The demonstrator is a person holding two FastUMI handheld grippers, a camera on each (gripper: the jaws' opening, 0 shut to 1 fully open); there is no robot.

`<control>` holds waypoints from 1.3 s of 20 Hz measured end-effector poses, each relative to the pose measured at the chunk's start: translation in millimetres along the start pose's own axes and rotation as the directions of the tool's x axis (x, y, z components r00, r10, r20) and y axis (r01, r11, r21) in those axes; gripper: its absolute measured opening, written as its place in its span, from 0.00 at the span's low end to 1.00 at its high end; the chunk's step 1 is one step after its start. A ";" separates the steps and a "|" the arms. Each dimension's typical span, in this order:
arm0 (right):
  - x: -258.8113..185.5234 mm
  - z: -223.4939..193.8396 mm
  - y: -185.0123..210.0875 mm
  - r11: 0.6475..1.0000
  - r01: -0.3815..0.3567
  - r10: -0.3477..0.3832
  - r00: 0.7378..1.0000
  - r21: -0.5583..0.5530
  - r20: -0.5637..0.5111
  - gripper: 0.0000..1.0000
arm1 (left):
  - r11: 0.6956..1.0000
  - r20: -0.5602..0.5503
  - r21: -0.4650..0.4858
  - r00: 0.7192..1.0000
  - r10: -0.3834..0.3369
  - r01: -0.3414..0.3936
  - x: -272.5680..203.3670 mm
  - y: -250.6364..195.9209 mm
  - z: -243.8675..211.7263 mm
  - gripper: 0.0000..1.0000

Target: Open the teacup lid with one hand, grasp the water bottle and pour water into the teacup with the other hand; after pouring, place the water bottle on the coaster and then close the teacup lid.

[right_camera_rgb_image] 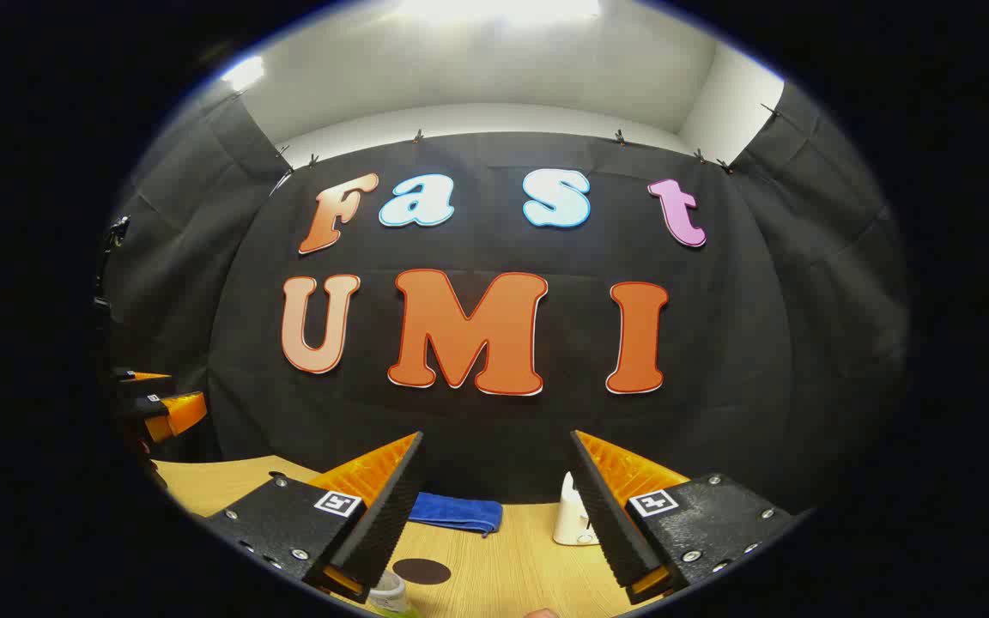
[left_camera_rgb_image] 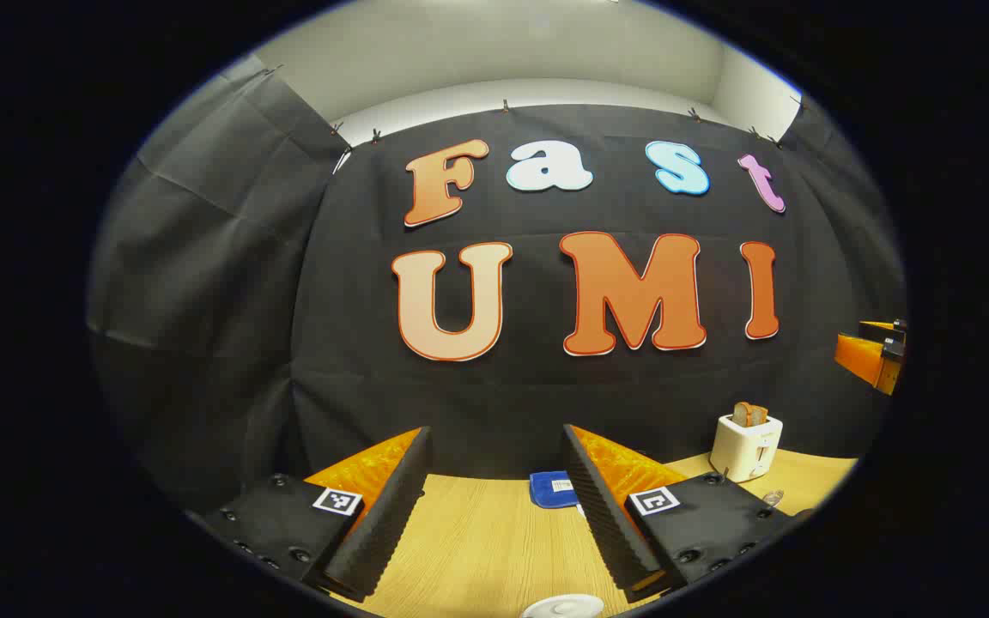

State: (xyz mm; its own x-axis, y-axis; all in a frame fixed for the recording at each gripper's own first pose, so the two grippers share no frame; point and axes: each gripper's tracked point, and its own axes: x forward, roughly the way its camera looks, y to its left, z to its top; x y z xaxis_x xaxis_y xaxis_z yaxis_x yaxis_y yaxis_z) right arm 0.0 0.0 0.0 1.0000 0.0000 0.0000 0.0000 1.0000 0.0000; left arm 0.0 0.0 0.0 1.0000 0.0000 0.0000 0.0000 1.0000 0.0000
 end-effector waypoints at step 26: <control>-3.5 -13.0 -1.3 1.000 -0.019 0.019 1.000 0.016 -0.008 0.97 | 1.000 -0.041 0.003 0.999 -0.028 0.028 -5.5 -4.9 -24.4 0.96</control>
State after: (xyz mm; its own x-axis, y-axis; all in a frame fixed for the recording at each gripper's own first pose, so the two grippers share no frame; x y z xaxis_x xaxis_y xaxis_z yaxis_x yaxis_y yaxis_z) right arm -3.5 -1.3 -13.0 0.9998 0.0194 -0.0085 -0.0192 0.9997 0.0164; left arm -5.5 -4.9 -24.4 0.9988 -0.0277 -0.0406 0.0278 0.9996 0.0034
